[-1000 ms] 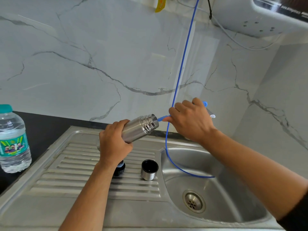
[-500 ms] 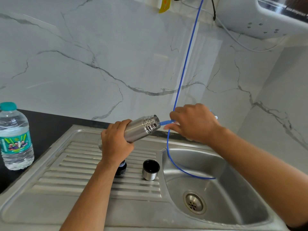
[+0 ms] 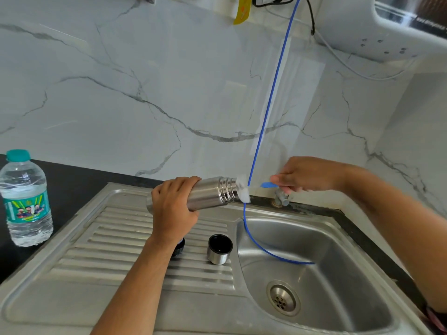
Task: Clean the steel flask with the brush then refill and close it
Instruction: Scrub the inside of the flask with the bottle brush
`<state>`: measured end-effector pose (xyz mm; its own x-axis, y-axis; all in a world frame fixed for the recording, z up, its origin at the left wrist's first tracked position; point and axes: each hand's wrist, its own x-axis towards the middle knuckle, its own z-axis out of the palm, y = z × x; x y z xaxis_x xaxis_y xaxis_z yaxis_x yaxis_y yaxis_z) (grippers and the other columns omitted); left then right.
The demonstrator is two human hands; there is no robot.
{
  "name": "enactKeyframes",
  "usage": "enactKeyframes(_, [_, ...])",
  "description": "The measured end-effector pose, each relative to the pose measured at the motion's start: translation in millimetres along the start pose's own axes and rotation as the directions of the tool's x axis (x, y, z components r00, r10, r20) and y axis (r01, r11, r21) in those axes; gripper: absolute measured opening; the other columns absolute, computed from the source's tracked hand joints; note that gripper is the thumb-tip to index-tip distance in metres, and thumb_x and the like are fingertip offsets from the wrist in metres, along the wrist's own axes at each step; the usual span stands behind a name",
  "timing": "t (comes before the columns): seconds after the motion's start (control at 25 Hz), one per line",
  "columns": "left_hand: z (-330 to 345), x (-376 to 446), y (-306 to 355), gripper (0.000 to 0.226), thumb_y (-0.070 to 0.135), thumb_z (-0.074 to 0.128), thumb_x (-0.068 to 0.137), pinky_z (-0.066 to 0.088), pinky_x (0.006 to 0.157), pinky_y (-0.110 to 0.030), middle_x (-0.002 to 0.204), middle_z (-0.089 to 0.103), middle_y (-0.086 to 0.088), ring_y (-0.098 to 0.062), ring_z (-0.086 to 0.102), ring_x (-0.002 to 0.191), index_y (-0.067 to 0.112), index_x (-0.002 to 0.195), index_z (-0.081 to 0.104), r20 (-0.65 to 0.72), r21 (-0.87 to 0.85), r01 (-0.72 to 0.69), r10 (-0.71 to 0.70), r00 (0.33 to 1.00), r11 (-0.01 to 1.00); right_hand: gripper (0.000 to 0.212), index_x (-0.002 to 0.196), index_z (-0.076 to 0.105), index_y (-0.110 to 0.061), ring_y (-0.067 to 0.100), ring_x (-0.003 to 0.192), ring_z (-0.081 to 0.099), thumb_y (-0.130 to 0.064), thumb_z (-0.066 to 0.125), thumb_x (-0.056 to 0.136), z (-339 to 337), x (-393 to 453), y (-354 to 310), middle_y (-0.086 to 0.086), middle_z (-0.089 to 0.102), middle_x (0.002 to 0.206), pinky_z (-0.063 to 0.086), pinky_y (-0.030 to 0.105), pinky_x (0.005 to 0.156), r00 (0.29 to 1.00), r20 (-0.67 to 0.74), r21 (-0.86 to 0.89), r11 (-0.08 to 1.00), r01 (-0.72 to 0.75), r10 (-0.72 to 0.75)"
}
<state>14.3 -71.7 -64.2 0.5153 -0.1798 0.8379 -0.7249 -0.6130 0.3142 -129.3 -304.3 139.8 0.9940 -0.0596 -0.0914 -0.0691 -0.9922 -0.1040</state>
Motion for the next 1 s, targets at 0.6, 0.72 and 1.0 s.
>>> enactKeyframes(0.6, [-0.3,-0.7,-3.1,0.076,0.006,0.083,0.055,0.041,0.088,-0.046,0.11,0.067,0.003,-0.025,0.06,0.102,0.022,0.127,0.062,0.034,-0.034,0.102,-0.101,0.994,0.994,0.053,0.096,0.064,-0.023,0.025,0.076,0.063,-0.06,0.028,0.104,44.3,5.1,-38.7,-0.002,0.064,0.083,0.032,0.031,0.061,0.848,-0.437,-0.7,0.705,-0.112,-0.299])
enactKeyframes(0.72, [-1.2,2.4,-7.3,0.076,0.007,0.086,0.056,0.045,0.088,-0.049,0.11,0.068,0.003,-0.026,0.06,0.1,0.022,0.127,0.062,0.03,-0.09,0.169,-0.167,0.986,0.982,0.04,0.085,0.065,-0.02,0.024,0.063,0.053,-0.054,0.05,0.099,55.0,7.4,-25.8,-0.002,0.057,0.072,0.038,0.035,0.062,0.645,-0.532,-0.793,0.59,-0.154,-0.548])
enactKeyframes(1.0, [0.6,-0.2,-2.5,0.073,0.005,0.082,0.054,0.046,0.085,-0.046,0.104,0.067,0.005,-0.025,0.061,0.097,0.021,0.123,0.064,-0.003,-0.106,0.12,-0.121,0.993,0.987,0.046,0.09,0.053,-0.024,0.024,0.064,0.052,-0.06,0.028,0.105,35.6,3.9,-40.9,-0.006,0.048,0.066,0.035,0.031,0.055,0.88,-0.38,-0.616,0.787,-0.012,-0.284])
